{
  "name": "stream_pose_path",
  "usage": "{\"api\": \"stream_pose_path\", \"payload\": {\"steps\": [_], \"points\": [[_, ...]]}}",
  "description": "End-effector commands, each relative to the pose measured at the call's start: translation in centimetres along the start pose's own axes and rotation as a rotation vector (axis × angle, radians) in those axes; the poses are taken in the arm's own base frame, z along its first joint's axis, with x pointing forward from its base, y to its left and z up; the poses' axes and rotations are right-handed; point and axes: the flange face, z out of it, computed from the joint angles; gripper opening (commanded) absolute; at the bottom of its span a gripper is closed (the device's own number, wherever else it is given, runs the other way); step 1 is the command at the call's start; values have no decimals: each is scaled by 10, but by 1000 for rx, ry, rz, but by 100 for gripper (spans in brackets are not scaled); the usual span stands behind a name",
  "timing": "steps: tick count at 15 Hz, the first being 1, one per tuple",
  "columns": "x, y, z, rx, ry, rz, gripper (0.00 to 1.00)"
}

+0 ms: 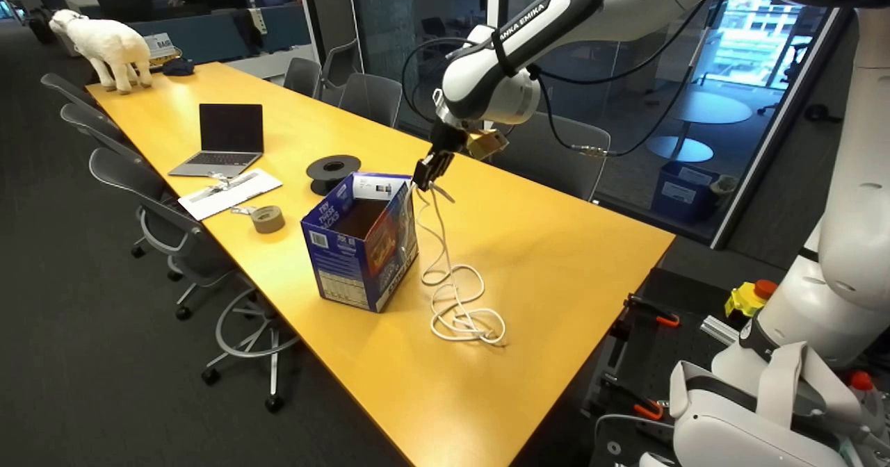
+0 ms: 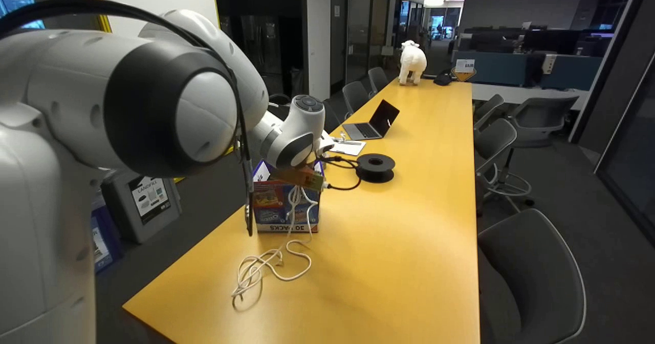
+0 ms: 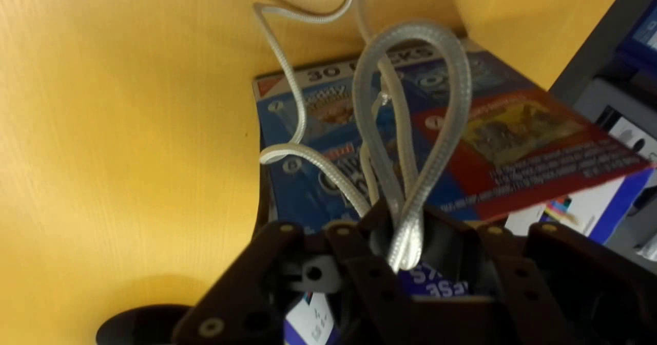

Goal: Put the ropes inside the blue box.

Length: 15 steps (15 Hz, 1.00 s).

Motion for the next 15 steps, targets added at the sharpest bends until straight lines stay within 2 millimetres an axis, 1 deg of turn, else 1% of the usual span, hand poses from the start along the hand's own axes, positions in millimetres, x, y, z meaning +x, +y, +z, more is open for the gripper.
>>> {"api": "stream_pose_path", "payload": {"steps": [1,4,7,8,12,15], "points": [[63,-6,-30,-47,62,51,3],[103,-12,-53,-73,86,128,3],[134,-20,-74,-53,72,208,3],[144,-28,-81,-40,71,237,3],[173,-55,-102,-10,60,322,3],[190,-77,-123,29,80,426,3]]}}
